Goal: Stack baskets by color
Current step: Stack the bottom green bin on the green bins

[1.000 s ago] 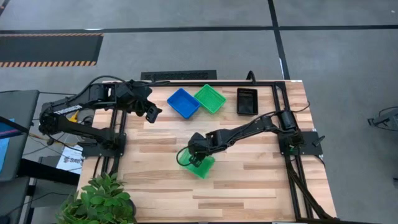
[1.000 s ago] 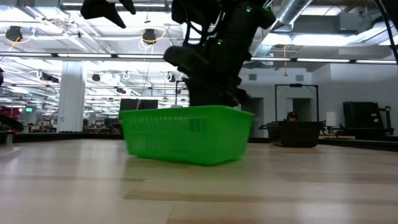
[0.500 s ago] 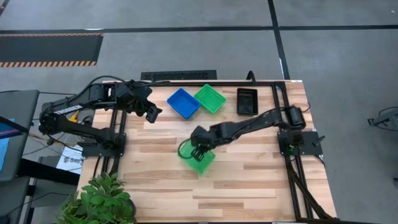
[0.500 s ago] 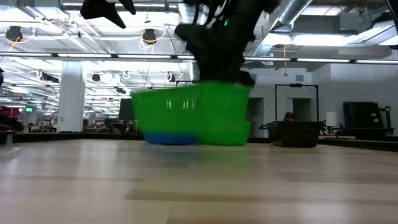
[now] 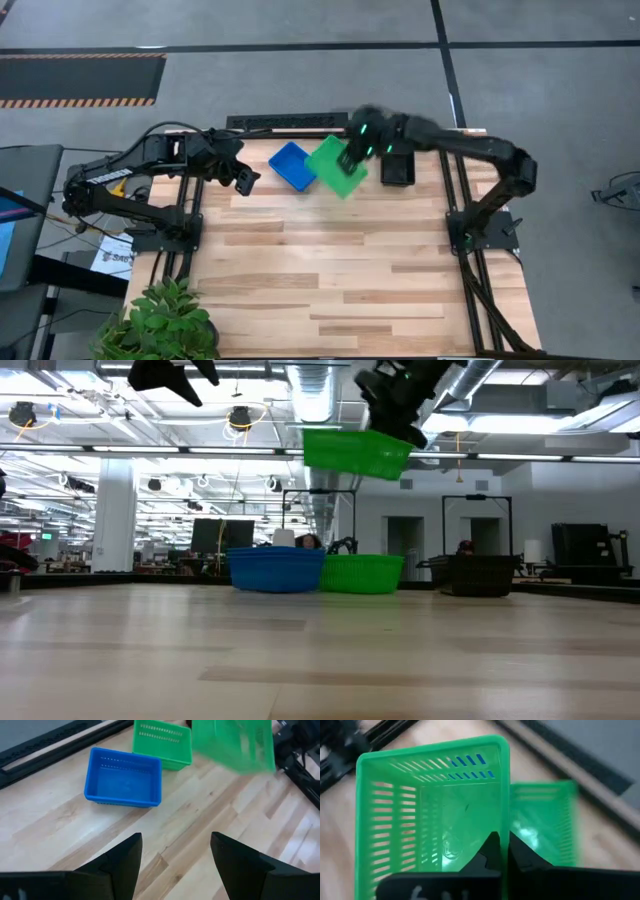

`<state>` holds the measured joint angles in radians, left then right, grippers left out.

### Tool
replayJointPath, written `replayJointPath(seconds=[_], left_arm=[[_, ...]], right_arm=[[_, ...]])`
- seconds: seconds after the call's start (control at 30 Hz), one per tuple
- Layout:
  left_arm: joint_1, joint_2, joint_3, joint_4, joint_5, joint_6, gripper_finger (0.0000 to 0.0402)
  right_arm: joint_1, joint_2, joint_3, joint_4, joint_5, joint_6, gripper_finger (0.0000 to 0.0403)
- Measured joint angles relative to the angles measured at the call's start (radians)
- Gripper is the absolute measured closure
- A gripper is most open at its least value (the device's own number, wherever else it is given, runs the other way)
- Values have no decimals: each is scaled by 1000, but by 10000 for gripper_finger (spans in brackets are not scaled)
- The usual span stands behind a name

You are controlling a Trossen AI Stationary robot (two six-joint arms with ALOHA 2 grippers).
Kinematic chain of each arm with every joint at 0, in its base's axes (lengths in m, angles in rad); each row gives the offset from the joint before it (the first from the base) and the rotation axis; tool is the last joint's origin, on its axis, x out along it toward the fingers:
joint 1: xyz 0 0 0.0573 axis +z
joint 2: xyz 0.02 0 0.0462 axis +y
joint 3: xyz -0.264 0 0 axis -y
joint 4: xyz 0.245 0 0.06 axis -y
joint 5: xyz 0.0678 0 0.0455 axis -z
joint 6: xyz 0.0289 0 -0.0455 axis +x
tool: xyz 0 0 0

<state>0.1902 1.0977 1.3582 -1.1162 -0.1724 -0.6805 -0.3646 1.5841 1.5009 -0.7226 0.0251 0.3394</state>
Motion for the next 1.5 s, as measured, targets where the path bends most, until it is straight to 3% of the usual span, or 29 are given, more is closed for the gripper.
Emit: replayJointPath(seconds=[0.23, 0.63, 0.93, 1.5], left_arm=[[0, 0, 0, 0, -37, -31, 177], [0, 0, 0, 0, -49, -84, 177], [0, 0, 0, 0, -51, -88, 177], [0, 0, 0, 0, -52, -89, 177]], right_arm=[[-249, 52, 1, 24, -202, -138, 388], [-355, 272, 0, 137, -364, -274, 387], [-372, 336, 1, 171, -390, -328, 391], [-390, 336, 1, 192, -390, -348, 381]])
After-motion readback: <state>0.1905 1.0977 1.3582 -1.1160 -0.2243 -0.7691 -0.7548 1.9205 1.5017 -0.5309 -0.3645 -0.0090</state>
